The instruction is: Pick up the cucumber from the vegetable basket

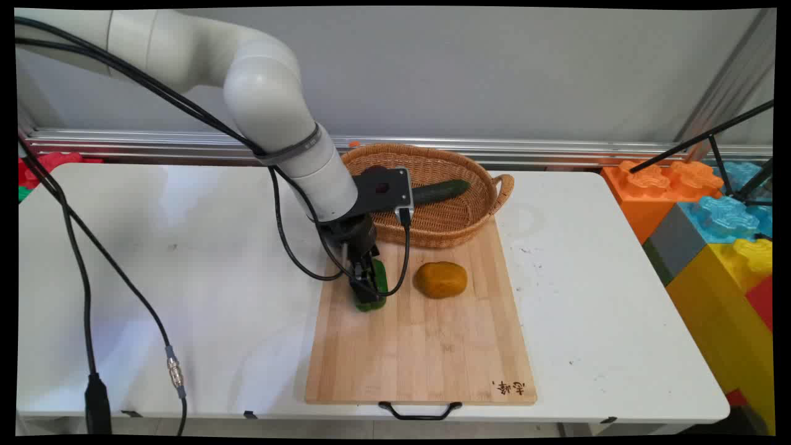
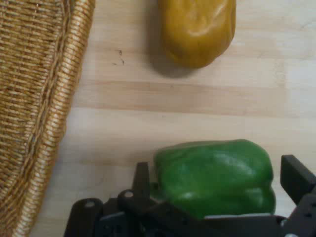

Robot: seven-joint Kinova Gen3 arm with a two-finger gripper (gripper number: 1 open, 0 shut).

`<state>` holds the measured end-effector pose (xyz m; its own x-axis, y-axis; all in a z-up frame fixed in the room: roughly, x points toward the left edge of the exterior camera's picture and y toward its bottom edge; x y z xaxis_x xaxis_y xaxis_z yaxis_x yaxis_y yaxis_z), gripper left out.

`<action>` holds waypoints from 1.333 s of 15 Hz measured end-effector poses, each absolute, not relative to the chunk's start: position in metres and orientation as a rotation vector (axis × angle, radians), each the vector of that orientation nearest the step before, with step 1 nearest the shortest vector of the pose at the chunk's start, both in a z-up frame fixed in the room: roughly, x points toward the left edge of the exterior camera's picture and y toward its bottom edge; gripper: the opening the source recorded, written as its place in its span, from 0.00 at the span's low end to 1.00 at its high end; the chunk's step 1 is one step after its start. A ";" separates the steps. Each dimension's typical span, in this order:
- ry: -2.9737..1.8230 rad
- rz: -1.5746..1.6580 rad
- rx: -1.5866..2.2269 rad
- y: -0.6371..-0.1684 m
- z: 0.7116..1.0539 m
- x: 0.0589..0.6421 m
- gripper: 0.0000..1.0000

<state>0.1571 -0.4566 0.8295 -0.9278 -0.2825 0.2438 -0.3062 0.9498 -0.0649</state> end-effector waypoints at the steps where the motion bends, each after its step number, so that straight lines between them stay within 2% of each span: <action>1: -2.868 0.159 0.436 -0.457 0.832 0.156 1.00; 6: -2.848 0.271 0.426 -0.471 0.864 0.145 1.00; 12: -2.800 0.488 0.460 -0.519 0.902 0.129 1.00; 15: -2.787 0.565 0.488 -0.546 0.901 0.129 1.00; 20: -2.781 0.581 0.567 -0.580 0.874 0.131 1.00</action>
<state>0.1306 -0.5799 0.8738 -0.8948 -0.3216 0.3098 -0.4187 0.8453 -0.3319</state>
